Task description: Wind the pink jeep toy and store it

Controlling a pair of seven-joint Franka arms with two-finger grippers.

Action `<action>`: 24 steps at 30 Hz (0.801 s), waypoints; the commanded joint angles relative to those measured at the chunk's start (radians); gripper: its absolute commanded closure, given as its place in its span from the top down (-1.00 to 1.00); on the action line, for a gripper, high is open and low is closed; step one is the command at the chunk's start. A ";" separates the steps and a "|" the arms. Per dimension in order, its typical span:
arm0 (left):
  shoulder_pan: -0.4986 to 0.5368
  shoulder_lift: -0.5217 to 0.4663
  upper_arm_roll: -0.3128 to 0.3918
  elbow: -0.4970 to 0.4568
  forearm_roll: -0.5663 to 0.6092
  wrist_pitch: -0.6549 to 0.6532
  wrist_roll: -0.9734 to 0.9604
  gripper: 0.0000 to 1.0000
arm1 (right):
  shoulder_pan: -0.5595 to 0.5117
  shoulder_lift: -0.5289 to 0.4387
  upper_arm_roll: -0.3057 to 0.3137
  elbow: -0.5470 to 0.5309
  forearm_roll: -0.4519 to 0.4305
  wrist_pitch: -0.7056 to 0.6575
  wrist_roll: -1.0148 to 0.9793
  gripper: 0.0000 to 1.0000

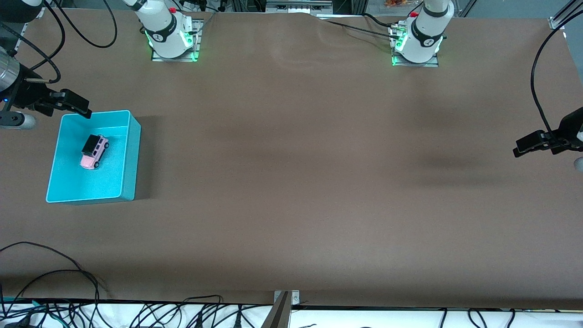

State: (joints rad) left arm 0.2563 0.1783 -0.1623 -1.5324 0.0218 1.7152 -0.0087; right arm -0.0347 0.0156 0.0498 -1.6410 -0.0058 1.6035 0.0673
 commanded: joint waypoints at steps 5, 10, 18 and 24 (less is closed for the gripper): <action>-0.002 0.003 0.001 0.011 -0.014 -0.002 0.018 1.00 | -0.005 0.018 0.001 0.029 -0.013 -0.014 -0.017 1.00; -0.002 0.003 0.001 0.011 -0.014 -0.002 0.016 1.00 | -0.007 0.018 0.001 0.029 -0.013 -0.014 -0.017 1.00; -0.005 0.004 0.000 0.029 -0.013 -0.002 0.016 1.00 | -0.011 0.024 -0.001 0.027 -0.013 -0.014 -0.018 1.00; -0.005 0.004 0.000 0.029 -0.013 -0.002 0.016 1.00 | -0.011 0.024 -0.001 0.030 -0.013 -0.013 -0.018 1.00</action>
State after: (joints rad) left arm 0.2527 0.1784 -0.1633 -1.5229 0.0218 1.7186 -0.0087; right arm -0.0397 0.0286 0.0469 -1.6408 -0.0062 1.6038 0.0667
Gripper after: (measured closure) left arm 0.000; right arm 0.000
